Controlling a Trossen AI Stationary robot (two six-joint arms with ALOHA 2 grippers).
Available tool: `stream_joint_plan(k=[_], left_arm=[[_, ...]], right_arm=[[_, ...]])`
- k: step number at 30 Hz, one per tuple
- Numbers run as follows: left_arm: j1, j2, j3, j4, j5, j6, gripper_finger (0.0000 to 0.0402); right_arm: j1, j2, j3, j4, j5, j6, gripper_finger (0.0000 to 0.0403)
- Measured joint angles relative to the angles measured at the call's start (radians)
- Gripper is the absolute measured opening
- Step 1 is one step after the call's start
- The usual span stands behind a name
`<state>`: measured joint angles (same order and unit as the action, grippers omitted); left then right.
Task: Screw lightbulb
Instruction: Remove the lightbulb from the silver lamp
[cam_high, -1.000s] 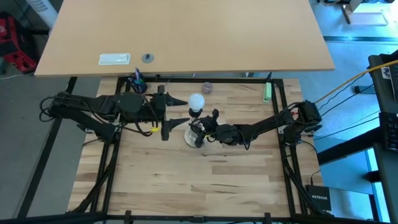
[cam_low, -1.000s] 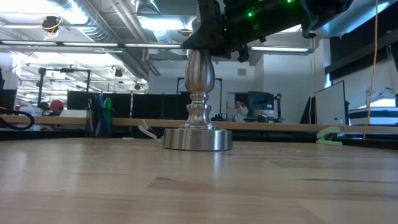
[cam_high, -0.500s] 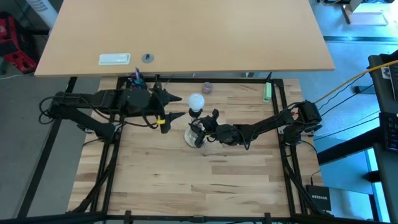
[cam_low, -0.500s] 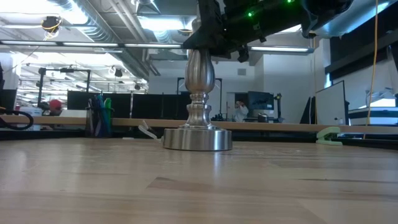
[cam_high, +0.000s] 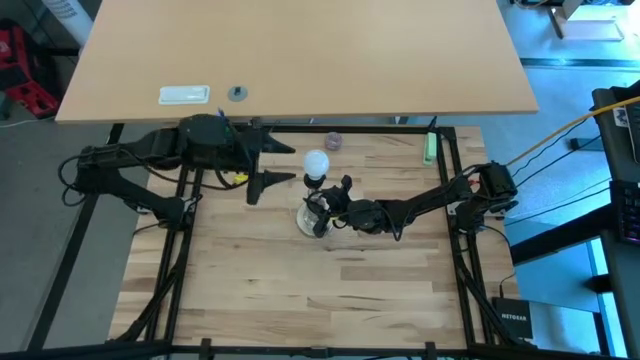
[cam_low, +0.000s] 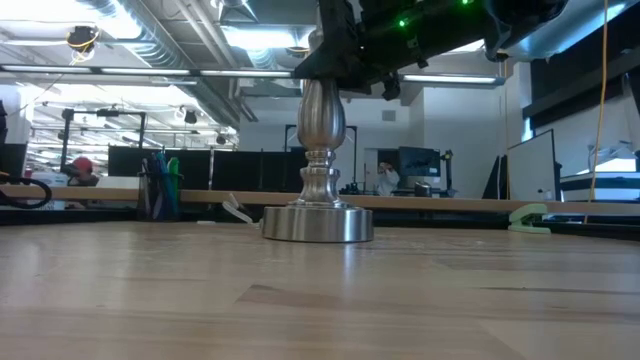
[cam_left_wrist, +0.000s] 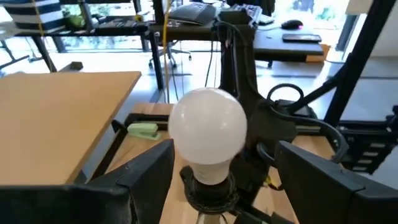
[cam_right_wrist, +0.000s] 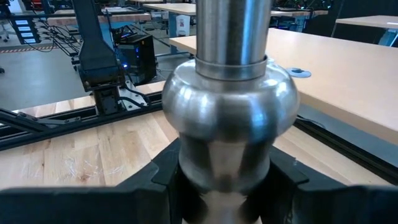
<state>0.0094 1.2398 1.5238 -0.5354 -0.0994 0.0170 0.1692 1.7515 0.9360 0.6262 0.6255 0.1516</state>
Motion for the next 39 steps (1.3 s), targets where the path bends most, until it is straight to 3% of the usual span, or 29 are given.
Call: stream_joint_plan(k=[13,28,30,36,39], left_arm=[[-0.009,0.036,-0.045,0.024,-0.03,-0.034,0.0265],[-0.168,0.048,-0.045,0.054,0.002,-0.062,0.0265],[-0.176,0.045,-0.045,0.044,-0.048,-0.044,0.0265],[-0.169,0.004,-0.039,0.07,-0.358,-0.008,0.0265],[-0.143,0.014,-0.039,0.087,-0.365,-0.01,0.0265]], right_arm=[[0.0,0.0,0.0,0.0,0.0,0.0,0.0138],[-0.002,0.0,0.0,0.0,-0.008,-0.001,0.0138],[-0.002,0.0,0.0,0.0,-0.009,0.0,0.0138],[-0.002,0.0,0.0,0.0,-0.009,0.0,0.0138],[-0.002,0.0,0.0,0.0,-0.009,0.0,0.0138]])
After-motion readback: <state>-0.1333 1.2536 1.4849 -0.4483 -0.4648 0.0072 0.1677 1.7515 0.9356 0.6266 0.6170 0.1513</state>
